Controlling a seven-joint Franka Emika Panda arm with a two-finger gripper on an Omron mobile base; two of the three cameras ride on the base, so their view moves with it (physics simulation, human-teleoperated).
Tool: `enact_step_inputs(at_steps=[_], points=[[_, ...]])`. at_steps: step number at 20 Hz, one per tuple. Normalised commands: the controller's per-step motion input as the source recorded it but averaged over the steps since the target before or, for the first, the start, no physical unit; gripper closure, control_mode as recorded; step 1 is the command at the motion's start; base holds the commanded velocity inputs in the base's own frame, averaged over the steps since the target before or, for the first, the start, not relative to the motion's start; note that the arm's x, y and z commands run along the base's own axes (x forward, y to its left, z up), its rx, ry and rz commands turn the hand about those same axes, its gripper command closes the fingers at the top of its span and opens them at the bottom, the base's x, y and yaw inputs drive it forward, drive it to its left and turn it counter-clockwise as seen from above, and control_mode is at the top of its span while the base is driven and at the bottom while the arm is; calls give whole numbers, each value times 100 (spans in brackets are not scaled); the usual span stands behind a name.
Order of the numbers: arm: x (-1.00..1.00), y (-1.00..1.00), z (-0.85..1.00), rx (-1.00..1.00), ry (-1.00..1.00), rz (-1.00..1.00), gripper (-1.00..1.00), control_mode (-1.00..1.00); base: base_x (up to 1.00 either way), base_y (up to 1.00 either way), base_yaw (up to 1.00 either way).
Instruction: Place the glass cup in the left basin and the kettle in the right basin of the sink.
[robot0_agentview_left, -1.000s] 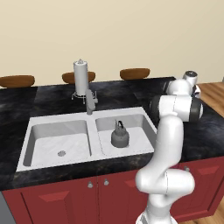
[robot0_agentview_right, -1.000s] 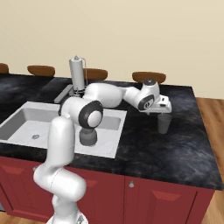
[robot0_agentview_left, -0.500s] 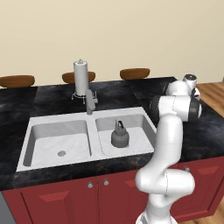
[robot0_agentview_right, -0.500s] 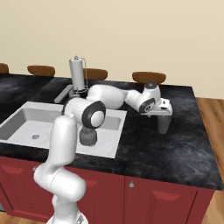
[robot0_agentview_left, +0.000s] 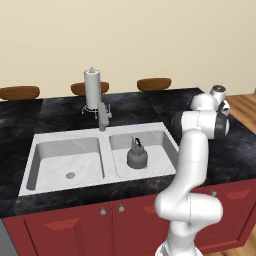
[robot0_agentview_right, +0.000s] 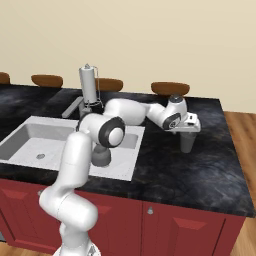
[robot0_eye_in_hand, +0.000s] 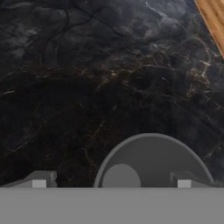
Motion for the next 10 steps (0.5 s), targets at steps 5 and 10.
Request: enact_step_inputs(at_steps=[5,10], points=[[13,-12,-7,0,0,0,-100,-100,0,0,0],[7,1,-15,0,0,0,100,-100,0,0,0]])
